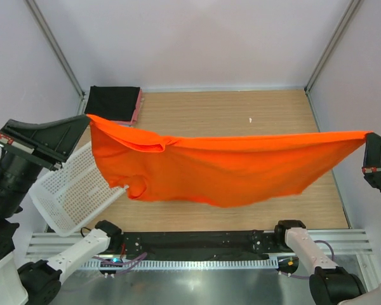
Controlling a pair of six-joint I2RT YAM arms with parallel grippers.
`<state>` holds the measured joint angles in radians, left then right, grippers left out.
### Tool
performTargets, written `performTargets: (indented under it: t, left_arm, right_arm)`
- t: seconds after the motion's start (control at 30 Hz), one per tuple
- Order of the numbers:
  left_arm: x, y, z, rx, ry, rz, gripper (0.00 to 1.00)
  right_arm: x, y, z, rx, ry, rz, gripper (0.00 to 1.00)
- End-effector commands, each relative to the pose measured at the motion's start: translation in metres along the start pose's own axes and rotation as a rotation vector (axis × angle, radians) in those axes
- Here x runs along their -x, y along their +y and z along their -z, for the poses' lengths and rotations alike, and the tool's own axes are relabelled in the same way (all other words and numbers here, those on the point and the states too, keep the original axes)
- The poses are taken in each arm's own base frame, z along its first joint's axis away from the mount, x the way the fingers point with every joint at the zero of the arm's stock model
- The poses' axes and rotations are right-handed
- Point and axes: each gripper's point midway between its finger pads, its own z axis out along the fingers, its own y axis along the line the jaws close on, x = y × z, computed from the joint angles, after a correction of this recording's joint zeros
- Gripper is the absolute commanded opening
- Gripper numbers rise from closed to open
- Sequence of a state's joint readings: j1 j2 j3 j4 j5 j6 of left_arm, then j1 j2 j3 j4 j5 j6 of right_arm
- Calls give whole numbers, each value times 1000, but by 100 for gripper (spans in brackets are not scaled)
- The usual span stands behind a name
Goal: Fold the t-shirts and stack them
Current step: Flatten the tshirt out, then fold the tshirt
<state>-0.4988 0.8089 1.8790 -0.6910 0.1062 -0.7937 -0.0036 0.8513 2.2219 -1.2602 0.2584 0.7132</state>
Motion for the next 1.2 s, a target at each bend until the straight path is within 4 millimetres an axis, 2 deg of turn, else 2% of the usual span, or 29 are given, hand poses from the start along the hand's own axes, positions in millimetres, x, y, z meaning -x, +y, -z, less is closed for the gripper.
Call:
performTargets:
  t: [0.0, 0.13, 0.17, 0.2, 0.27, 0.3, 0.33, 0.4, 0.43, 0.47, 0.5, 0.53, 0.57, 0.6, 0.63, 0.67, 0.7, 0.73, 0.77, 0.8, 0.83, 0.87, 0.9, 0.93, 0.97, 1.0, 1.03, 1.07, 1.17]
  left_arm:
    - [4, 9, -28, 21, -14, -75, 0]
    - [-12, 62, -70, 183, 17, -168, 0]
    - [-20, 84, -81, 244, 31, -216, 0]
    - [-35, 105, -98, 292, 67, -234, 0]
    - [-49, 133, -118, 342, 85, -277, 0]
    - [-72, 156, -129, 377, 136, -286, 0]
    - [-84, 170, -146, 381, 147, -293, 0]
    - [-110, 202, -163, 419, 196, -327, 0]
    - [-126, 229, -183, 449, 213, -339, 0]
    - [-136, 249, -192, 474, 232, -349, 0]
    - [-147, 266, -200, 485, 255, -348, 0]
    - [-150, 290, -213, 502, 254, -342, 0]
    - [-178, 330, -224, 543, 324, -320, 0]
    - [-196, 348, -233, 533, 366, -282, 0]
    - [-194, 360, -244, 514, 359, -270, 0]
    - [-223, 400, -249, 558, 417, -249, 0]
    - [-231, 415, -255, 564, 433, -232, 0]
    - [-223, 426, -265, 571, 416, -206, 0]
    - [-233, 441, -270, 574, 440, -171, 0]
    - [-259, 474, -269, 604, 492, -120, 0]
    - [-268, 487, -270, 595, 515, -36, 0]
    - [-261, 488, -282, 573, 496, -13, 0]
    - [-277, 516, -278, 604, 520, 25, 0]
    - [-277, 518, -282, 594, 517, 57, 0]
    - [-275, 520, -287, 586, 506, 60, 0]
    - [-282, 533, -284, 602, 522, 77, 0]
    - [-282, 535, -286, 600, 523, 81, 0]
    - [-284, 538, -285, 597, 530, 84, 0]
    - [-282, 544, -285, 602, 536, 84, 0]
  right_arm:
    - [-13, -9, -53, -110, 23, 27, 1]
    - [-38, -29, -111, -210, 35, 79, 1]
    - [-51, -37, -129, -238, 43, 92, 1]
    - [-58, -44, -142, -265, 44, 102, 1]
    - [-83, -60, -169, -289, 55, 114, 1]
    - [-93, -66, -180, -298, 61, 119, 1]
    - [-116, -80, -198, -312, 79, 128, 1]
    - [-147, -100, -221, -341, 111, 148, 1]
    - [-171, -117, -237, -354, 126, 160, 1]
    - [-186, -127, -247, -364, 140, 174, 1]
    - [-212, -145, -263, -401, 176, 194, 1]
    - [-231, -159, -277, -406, 184, 192, 1]
    - [-247, -169, -287, -410, 211, 193, 1]
    - [-279, -191, -303, -441, 276, 210, 1]
    - [-293, -194, -317, -409, 299, 196, 1]
    - [-307, -203, -328, -414, 326, 195, 1]
    - [-338, -227, -339, -449, 393, 210, 1]
    - [-344, -225, -355, -417, 394, 194, 1]
    - [-354, -232, -364, -405, 422, 184, 1]
    - [-379, -253, -372, -430, 471, 184, 1]
    - [-381, -252, -387, -408, 453, 172, 1]
    - [-390, -257, -392, -389, 487, 149, 1]
    - [-406, -267, -405, -366, 496, 129, 1]
    - [-408, -264, -416, -332, 498, 113, 1]
    - [-423, -272, -420, -315, 539, 101, 1]
    - [-426, -275, -426, -312, 538, 108, 1]
    - [-427, -266, -435, -272, 555, 122, 1]
    - [-437, -277, -438, -286, 580, 133, 1]
    - [-431, -290, -448, -314, 573, 145, 1]
